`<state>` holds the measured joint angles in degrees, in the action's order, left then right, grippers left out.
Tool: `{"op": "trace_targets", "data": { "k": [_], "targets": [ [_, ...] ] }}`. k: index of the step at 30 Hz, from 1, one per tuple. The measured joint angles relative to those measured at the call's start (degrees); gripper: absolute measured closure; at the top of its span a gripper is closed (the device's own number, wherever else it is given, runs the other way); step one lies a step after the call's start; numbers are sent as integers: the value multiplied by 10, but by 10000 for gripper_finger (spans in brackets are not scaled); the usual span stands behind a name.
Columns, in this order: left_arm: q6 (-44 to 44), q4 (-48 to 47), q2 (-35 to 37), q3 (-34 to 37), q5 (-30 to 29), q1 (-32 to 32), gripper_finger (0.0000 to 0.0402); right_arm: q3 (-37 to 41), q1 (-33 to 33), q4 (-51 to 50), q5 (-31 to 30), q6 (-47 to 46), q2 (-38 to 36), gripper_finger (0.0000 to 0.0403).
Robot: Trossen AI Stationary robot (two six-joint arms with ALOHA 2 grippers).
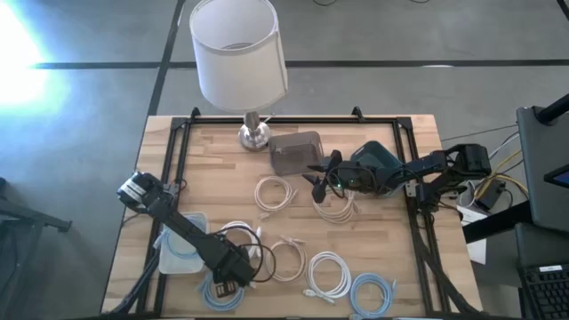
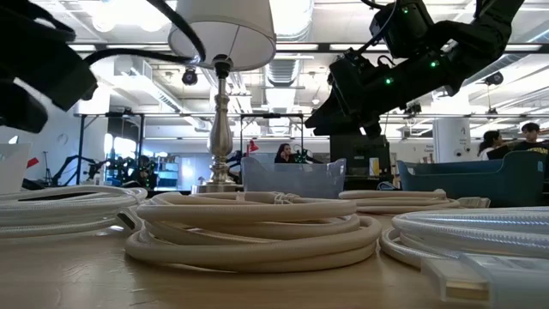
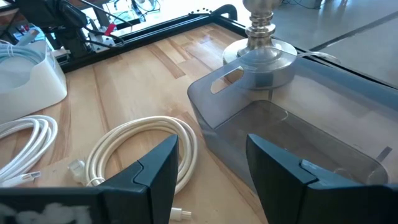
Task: Sort HDMI cables
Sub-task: Put the left light blue HDMI cable into the white bin
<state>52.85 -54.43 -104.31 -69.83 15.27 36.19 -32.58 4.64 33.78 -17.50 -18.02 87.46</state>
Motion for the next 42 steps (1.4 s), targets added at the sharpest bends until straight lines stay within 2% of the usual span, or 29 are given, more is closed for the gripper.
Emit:
{"op": "trace_targets", "data": {
  "k": [14, 16, 21, 26, 33, 40, 42],
  "targets": [
    [-7, 57, 3, 71, -8, 3, 284, 0, 0, 0, 0, 0, 0, 218],
    [-16, 55, 3, 69, -10, 3, 298, 0, 0, 0, 0, 0, 0, 218],
    [-28, 49, 0, 42, -34, 3, 362, 0, 0, 2, 0, 0, 0, 218],
    [-30, 31, 3, -3, -82, 2, 364, 0, 0, 2, 0, 0, 0, 218],
    [-46, -118, 5, -111, -161, 2, 352, 0, 0, 3, 0, 0, 0, 218],
    [26, -356, 5, -221, -224, -1, 351, 0, 0, 4, 0, 0, 0, 218],
    [26, -355, 16, -226, -228, -3, 351, 0, 0, 4, 0, 0, 0, 218]
  ]
}}
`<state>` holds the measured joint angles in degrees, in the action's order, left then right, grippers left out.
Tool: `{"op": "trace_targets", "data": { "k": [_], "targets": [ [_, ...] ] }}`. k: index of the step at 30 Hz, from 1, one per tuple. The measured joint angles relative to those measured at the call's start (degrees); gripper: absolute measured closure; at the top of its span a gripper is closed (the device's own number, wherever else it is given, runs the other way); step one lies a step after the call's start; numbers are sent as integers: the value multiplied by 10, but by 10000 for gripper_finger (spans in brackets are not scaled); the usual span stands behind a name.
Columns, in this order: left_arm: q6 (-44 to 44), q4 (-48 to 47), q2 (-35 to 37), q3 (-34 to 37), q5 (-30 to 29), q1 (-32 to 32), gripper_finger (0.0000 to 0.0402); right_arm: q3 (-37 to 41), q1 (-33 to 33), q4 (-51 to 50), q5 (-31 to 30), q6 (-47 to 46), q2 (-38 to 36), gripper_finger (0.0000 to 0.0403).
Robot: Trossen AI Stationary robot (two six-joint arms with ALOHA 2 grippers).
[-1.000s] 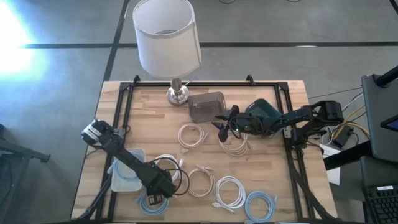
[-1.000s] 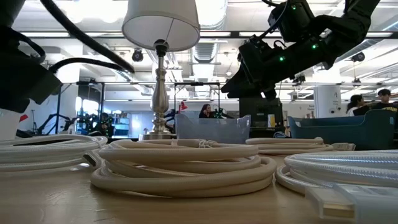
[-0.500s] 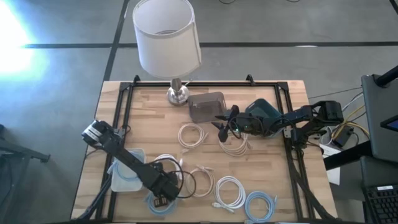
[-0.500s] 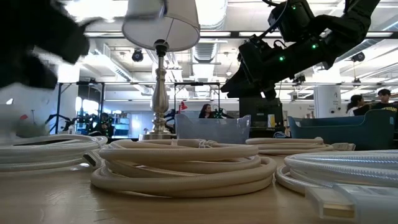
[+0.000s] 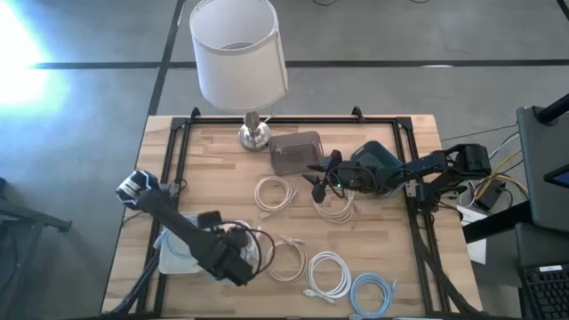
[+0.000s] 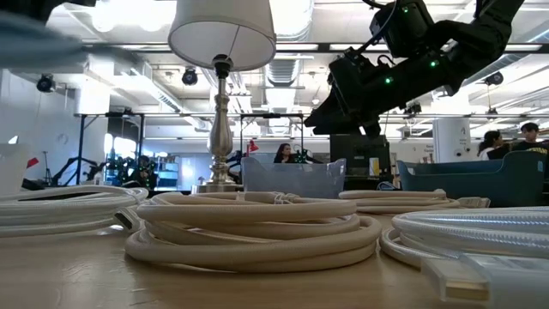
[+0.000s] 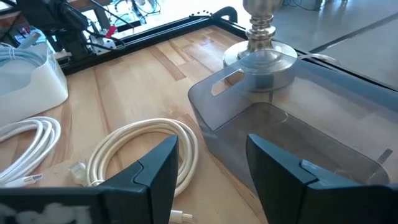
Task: Sort HDMI cables
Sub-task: Put the left light blue HDMI cable into the white bin
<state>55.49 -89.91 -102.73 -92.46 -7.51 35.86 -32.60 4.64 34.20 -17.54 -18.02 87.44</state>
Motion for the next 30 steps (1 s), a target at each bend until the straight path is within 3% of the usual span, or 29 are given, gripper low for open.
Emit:
{"op": "trace_targets", "data": {
  "k": [5, 9, 16, 22, 30],
  "targets": [
    [11, -6, 16, 2, 3, -6, 350, 0, 0, 5, 0, 0, 0, 218],
    [11, -1, 19, 10, -30, -9, 350, 0, 0, 7, 0, 0, -1, 218],
    [34, -1, 20, 39, -207, -19, 349, 0, 0, 7, 0, 0, -1, 218],
    [13, -1, 48, 66, -127, -55, 349, 0, 0, 7, 0, 0, -1, 218],
    [59, -1, 166, 123, -120, -61, 349, 0, 0, 8, 0, 0, -1, 218]
  ]
}}
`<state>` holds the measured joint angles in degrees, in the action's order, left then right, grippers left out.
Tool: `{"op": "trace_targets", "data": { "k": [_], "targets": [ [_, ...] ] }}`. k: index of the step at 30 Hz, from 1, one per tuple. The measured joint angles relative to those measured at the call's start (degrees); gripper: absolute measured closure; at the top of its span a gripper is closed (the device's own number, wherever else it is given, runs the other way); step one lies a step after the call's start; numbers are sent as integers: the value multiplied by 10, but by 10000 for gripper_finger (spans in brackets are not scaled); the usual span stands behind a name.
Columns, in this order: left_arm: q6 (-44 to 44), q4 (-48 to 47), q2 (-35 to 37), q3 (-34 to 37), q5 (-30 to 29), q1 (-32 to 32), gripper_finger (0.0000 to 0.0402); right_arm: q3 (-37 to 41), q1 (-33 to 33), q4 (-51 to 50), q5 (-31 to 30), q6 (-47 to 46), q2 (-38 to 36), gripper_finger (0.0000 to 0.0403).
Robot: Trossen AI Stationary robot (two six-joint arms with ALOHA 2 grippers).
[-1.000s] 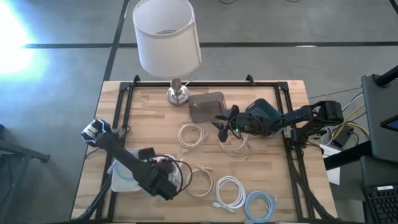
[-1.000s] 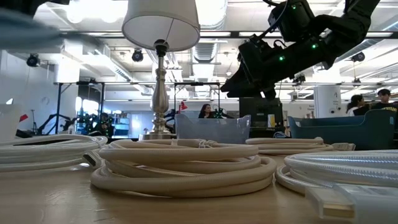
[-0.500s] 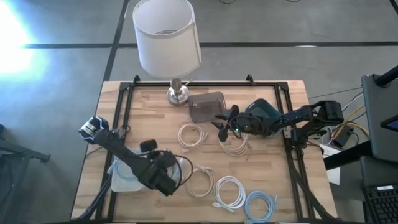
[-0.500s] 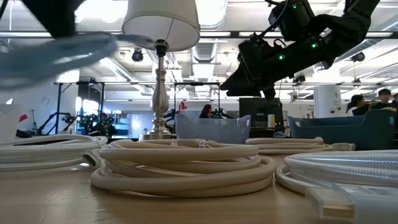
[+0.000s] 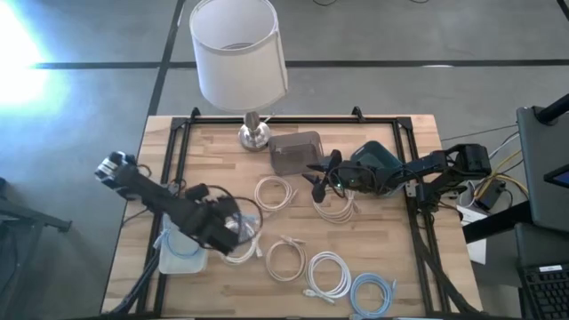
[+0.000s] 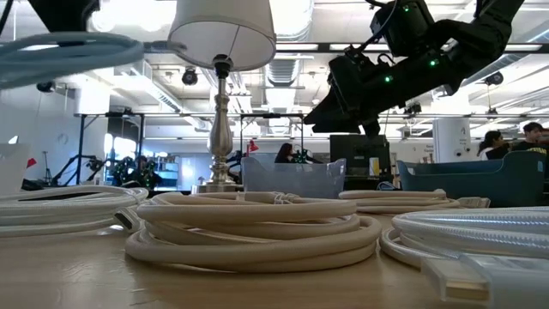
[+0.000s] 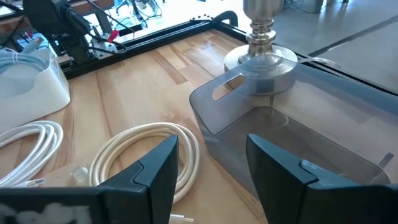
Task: Sort HDMI cables
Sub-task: Put the left light blue HDMI cable into the white bin
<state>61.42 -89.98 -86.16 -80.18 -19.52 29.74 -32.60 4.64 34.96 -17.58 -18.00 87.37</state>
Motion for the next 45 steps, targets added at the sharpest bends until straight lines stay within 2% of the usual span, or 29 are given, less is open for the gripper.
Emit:
{"op": "trace_targets", "data": {
  "k": [3, 8, 16, 19, 24, 30, 45],
  "targets": [
    [46, -1, 55, 44, 31, 1, 349, 0, 0, 0, 0, 0, 0, 218],
    [115, -1, 113, 129, 143, 6, 349, 0, 0, -1, 0, 0, 0, 218],
    [173, -1, 122, 233, 327, 11, 349, 0, 0, -1, 0, 0, 0, 218],
    [182, 0, 117, 258, 369, 12, 349, 0, 0, -1, 0, 0, 0, 218],
    [181, 0, 117, 271, 384, 12, 349, 0, 0, -1, 0, 0, 0, 218],
    [172, 0, 117, 257, 432, 14, 349, 0, 0, -1, 0, 0, 0, 218],
    [201, 0, 117, 273, 440, 15, 349, 0, 0, -1, 0, 0, 0, 218]
  ]
}}
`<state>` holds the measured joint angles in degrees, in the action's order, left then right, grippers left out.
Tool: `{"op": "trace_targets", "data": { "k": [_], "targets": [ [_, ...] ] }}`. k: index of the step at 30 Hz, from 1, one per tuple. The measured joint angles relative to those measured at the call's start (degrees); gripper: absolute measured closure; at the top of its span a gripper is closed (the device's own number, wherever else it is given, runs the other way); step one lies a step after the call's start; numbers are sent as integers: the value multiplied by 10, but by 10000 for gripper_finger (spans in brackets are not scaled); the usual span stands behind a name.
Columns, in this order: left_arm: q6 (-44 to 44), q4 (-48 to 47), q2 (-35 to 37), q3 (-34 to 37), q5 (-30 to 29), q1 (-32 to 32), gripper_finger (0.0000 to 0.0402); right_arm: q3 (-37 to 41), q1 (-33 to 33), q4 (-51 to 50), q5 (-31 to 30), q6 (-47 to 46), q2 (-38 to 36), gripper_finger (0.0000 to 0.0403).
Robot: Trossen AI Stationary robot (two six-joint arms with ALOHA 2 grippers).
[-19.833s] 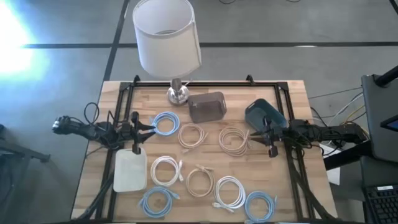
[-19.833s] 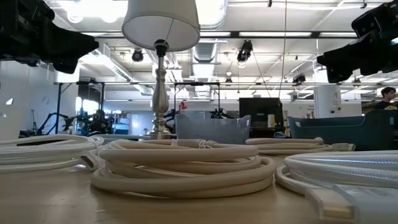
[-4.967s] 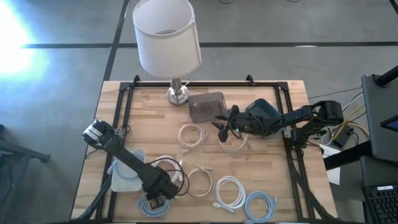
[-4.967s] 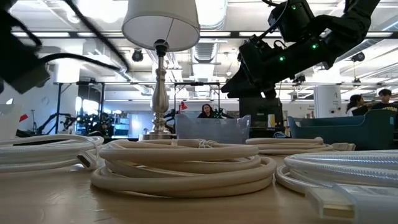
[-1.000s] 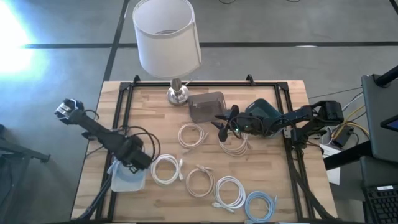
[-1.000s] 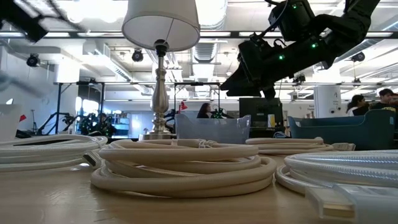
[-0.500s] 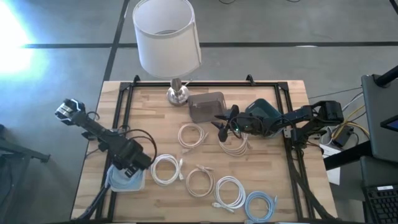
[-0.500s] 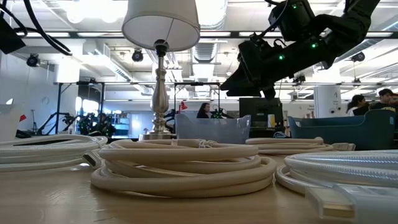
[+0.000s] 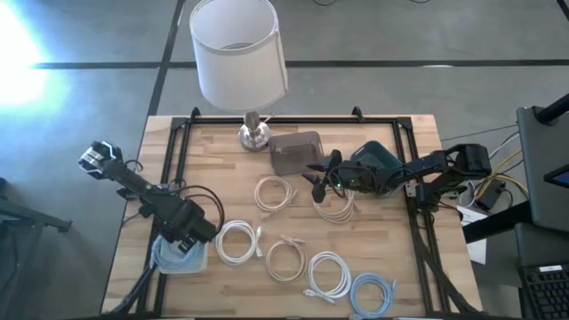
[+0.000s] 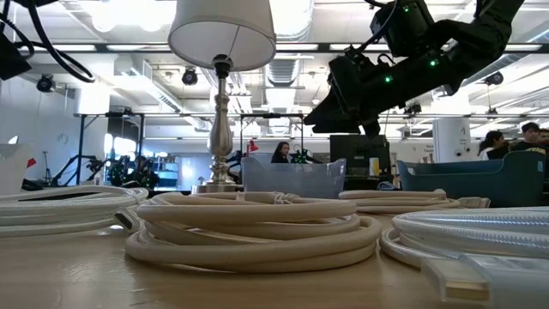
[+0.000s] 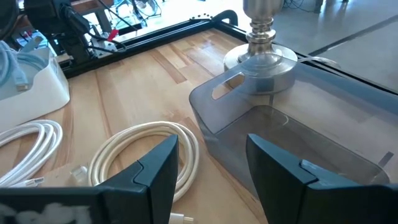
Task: Sort HDMI cables
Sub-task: Put the left light blue HDMI cable into the white bin
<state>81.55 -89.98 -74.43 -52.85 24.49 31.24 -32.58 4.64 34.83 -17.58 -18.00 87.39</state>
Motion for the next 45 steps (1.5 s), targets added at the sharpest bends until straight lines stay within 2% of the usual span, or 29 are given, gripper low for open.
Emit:
{"op": "trace_targets", "data": {
  "k": [5, 11, 19, 26, 36, 45],
  "targets": [
    [38, 0, 0, 19, -29, 0, 349, 0, 0, 0, 0, 0, 0, 218],
    [42, 5, 0, 50, -33, 0, 345, 0, 0, 0, 0, 0, 0, 218],
    [36, 16, 0, 60, -38, 0, 308, 0, 0, 0, 0, 0, 0, 218],
    [36, 53, 0, 41, -82, -1, 277, 0, 0, 0, 0, 0, 0, 218],
    [37, 59, 0, 12, -144, -1, 273, 0, 0, 0, 0, 0, 1, 218],
    [-5, 50, 0, -4, -148, -1, 275, 0, 0, 0, 6, 0, 1, 218]
  ]
}}
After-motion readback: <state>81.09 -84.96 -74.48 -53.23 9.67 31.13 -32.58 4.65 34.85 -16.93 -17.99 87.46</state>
